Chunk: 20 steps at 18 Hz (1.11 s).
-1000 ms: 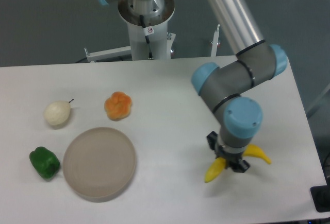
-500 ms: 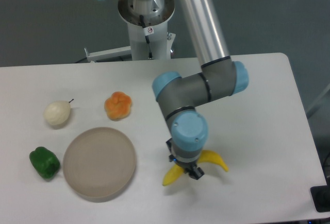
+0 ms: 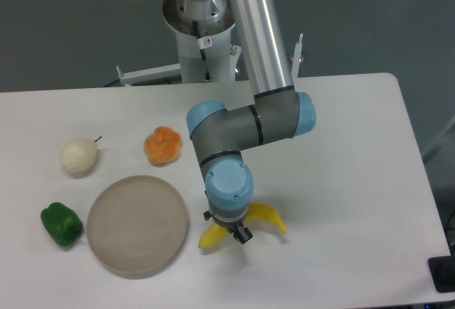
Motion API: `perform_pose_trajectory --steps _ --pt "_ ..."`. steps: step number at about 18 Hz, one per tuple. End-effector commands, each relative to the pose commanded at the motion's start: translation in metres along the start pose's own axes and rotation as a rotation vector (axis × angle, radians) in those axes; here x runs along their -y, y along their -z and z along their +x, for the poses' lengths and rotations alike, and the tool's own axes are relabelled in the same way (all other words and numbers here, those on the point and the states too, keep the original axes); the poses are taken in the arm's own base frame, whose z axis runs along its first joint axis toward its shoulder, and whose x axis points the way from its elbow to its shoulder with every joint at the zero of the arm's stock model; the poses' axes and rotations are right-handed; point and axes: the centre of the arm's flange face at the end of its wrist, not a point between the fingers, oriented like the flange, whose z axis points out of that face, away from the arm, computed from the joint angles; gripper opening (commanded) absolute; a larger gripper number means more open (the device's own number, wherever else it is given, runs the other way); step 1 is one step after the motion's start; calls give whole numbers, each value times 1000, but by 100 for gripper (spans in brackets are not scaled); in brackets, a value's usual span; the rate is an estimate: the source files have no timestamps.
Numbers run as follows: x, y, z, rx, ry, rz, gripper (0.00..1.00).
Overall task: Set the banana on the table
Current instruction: 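Carry the held yellow banana with the gripper toward the plate and lower it, then open the gripper to release the banana onto the table and lift away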
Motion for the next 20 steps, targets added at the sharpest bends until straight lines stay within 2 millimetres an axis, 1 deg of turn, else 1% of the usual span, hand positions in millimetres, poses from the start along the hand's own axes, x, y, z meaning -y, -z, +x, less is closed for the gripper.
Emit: perform_pose_trajectory --steps 1,2,4,5,6,8,9,10,11,13,14,15,16,17,20 --pt "0 1 0 1 2 0 90" --pt "0 1 -1 3 2 1 100" --pt "0 2 -2 16 2 4 100" --pt "0 7 -5 38 3 11 100" --pt "0 15 -7 53 0 16 100" --pt "-11 31 -14 81 8 26 100" --pt "-23 39 -24 98 29 32 100" --pt "-36 52 -35 121 49 39 100" --pt "-53 57 -45 130 77 43 100" --pt "-76 65 -64 151 81 44 100" --pt "-86 69 -69 154 74 42 100" --pt "-109 76 -76 161 71 42 100" --pt "-124 81 -83 168 70 41 100" --pt "-131 82 -87 170 68 40 100" --pt "-161 87 -102 184 63 37 100"
